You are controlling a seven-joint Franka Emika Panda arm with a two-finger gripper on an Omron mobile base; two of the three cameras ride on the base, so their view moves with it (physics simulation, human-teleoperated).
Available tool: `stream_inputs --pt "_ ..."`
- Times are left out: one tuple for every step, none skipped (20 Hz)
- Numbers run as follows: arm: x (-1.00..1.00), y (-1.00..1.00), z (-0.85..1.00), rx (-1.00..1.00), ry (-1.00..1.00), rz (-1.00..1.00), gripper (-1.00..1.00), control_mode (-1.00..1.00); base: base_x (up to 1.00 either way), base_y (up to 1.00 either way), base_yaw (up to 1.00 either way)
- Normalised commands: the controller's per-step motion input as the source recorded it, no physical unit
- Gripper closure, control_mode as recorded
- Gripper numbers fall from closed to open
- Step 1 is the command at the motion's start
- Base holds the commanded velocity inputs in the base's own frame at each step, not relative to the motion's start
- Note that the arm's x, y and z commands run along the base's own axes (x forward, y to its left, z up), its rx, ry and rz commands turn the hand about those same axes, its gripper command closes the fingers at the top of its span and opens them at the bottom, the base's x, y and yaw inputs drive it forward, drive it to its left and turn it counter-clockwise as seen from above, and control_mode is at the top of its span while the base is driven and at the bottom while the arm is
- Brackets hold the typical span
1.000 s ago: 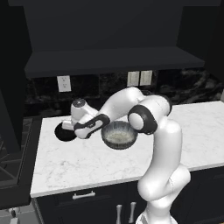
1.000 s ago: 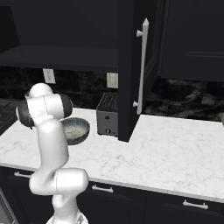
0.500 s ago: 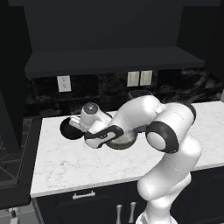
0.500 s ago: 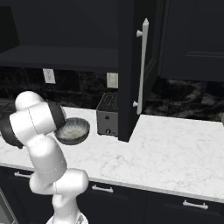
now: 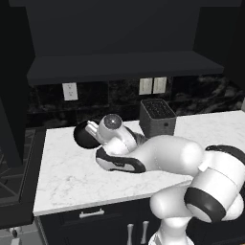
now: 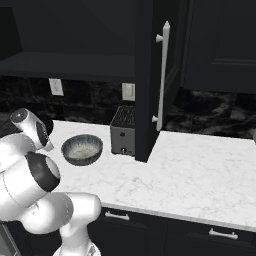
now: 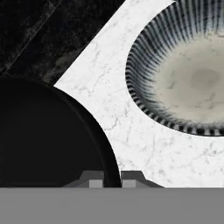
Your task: Pick up the bowls on the counter and stack them on top of one another in the open cabinet. Place the smaller bowl on top of the larger bowl.
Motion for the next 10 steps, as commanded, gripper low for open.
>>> stream_inputs --pt "-0.34 -0.24 0.89 0.11 0.01 -0.18 1.00 -1.00 0.00 0.00 0.00" --pt "-0.30 -0.29 0.87 0.10 0.05 -0.17 1.00 -1.00 0.00 0.00 0.00" --pt "-0.24 -0.31 0.79 0.08 0.11 -0.16 1.00 -1.00 0.00 0.00 0.00" --pt "-0.14 -0.31 0.64 0.06 0.21 -0.15 1.00 -1.00 0.00 0.00 0.00" --pt "-0.06 -0.27 0.51 0.02 0.29 -0.15 1.00 -1.00 0.00 0.00 0.00" --pt "-0.04 -0.34 0.47 0.01 0.29 -0.14 1.00 -1.00 0.00 0.00 0.00" --pt "-0.06 -0.50 0.42 0.01 0.28 -0.13 1.00 -1.00 0.00 0.00 0.00" --pt "-0.11 -0.58 0.36 0.01 0.25 -0.12 1.00 -1.00 0.00 0.00 0.00" --pt "-0.10 -0.64 0.32 0.02 0.21 -0.10 1.00 -1.00 0.00 0.00 0.00" --pt "-0.13 -0.69 0.27 0.02 0.19 -0.09 1.00 -1.00 0.00 0.00 0.00"
